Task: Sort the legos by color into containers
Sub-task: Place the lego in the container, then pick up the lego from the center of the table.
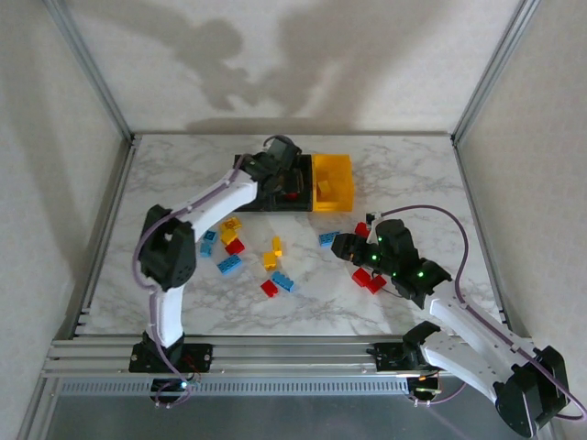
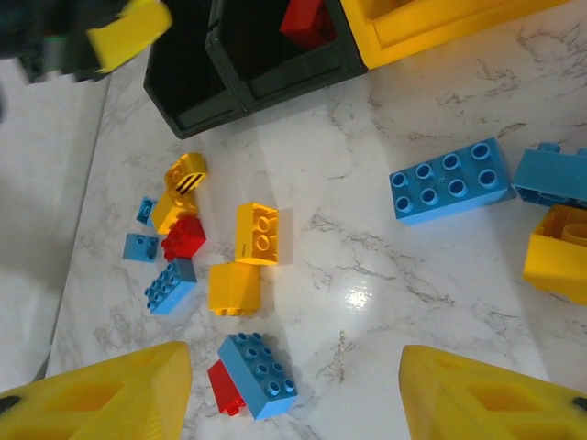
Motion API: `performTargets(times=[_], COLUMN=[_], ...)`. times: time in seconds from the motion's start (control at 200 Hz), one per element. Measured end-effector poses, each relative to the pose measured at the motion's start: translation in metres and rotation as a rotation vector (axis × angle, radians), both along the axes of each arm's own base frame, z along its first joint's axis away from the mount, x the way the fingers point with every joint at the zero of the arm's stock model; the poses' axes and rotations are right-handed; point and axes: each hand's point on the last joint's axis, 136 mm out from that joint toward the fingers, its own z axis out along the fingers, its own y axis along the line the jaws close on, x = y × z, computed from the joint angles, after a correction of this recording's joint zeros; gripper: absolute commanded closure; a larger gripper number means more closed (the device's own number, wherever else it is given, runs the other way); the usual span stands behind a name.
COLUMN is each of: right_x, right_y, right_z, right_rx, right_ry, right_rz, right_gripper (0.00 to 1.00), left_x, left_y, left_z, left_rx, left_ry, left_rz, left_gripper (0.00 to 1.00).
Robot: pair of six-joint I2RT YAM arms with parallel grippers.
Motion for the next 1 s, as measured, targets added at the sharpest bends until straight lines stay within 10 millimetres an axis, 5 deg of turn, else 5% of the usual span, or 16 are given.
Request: performTargets(times=[0.135, 0.3, 0.481, 0.561, 0.801, 1.001], right_x=[0.001, 0.003, 0.009, 0.01, 0.005, -0.001], right_y=[0.001, 0.005, 0.018, 0.028, 0.051, 0.06], right_z=[-0.005, -0.013, -0.018, -0.018, -0.028, -0.029], right_rx=[-0.01, -0.016, -0.032, -0.031, -0.044, -0.051], right_ry=[0.016, 0.041, 0.052, 0.051, 0.062, 0.065], right_rz=[0.001, 0.014, 0.052, 0.079, 0.145, 0.174], right_gripper=[0.39, 0.33, 0.31, 0.31, 0.31, 0.32], left_x=[-0.029, -0.075, -0.127, -0.144, -0.174, -0.182], left_y=[0.018, 0.05, 0.092, 0.108, 0.14, 0.147], left_z=[0.011, -0.013, -0.042, -0.052, -0.083, -0.105], left_rx=[-0.02, -0.005, 0.015, 0.026, 0.051, 0.065], left_ry=[-0.02, 0.03, 0.079, 0.091, 0.136, 0.175], left_rz=[-0.003, 0.027, 0.111, 0.153, 0.277, 0.328], left_gripper=[0.4, 0.35, 0.18, 0.01, 0.0, 0.01])
